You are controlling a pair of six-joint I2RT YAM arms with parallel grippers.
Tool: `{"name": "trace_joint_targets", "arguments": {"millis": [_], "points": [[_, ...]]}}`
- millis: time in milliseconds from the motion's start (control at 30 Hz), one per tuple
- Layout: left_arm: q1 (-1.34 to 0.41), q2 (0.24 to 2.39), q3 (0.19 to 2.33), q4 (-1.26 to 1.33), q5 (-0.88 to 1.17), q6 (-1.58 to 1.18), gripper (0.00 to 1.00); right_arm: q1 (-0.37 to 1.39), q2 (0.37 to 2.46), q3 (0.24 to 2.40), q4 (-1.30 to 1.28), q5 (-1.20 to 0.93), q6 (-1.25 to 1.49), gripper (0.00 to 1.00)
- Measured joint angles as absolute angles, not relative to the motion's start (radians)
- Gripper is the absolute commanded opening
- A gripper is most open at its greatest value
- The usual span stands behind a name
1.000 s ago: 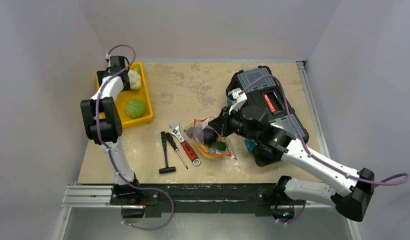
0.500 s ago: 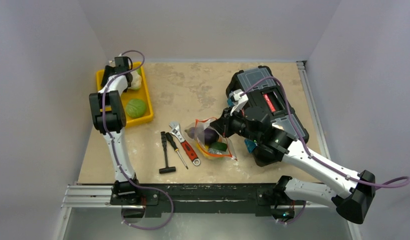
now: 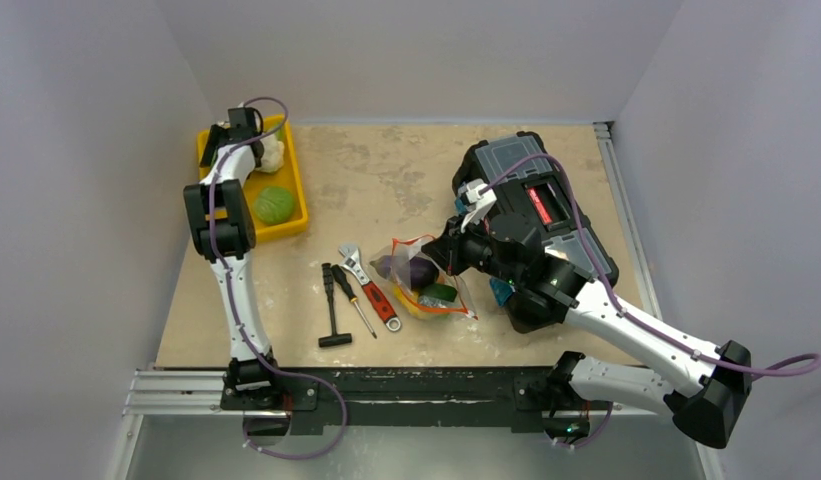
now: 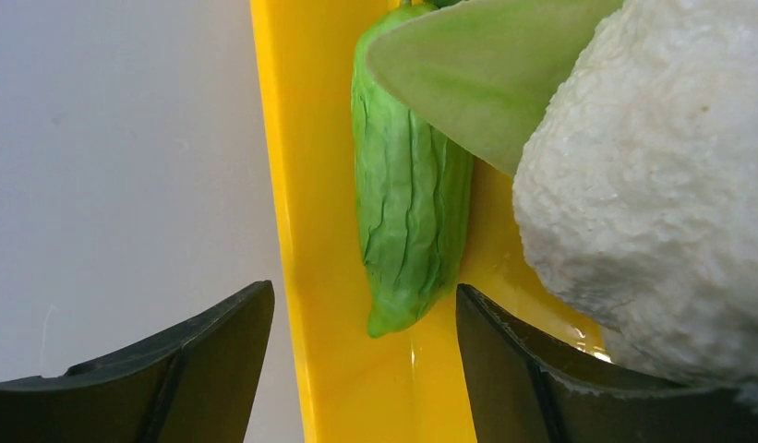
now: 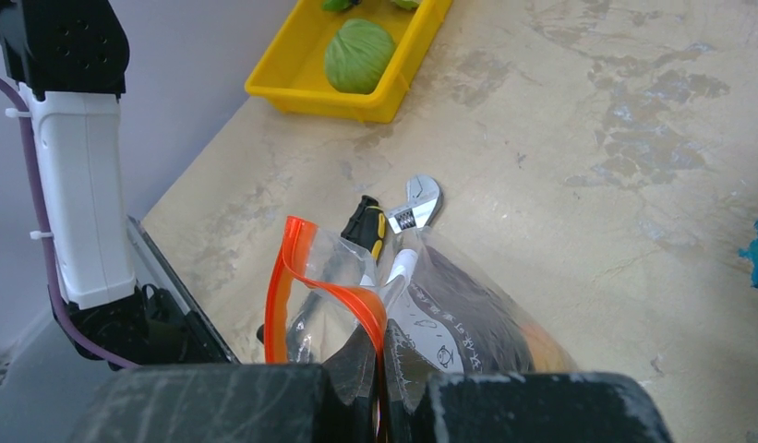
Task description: Place the food in the zip-top bag and seal the zipper
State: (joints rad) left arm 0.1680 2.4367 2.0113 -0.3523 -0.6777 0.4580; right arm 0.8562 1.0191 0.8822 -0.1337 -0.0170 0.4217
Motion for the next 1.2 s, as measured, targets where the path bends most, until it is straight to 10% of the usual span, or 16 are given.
{"name": "trace_joint_targets", "arguments": {"millis": [1200], "points": [[0.168,1.631,1.066,-0.934,-0.311,-0.504,0.79,0.856,0.907,0.876,-0.104,-0.071,0.434,0.00]]}}
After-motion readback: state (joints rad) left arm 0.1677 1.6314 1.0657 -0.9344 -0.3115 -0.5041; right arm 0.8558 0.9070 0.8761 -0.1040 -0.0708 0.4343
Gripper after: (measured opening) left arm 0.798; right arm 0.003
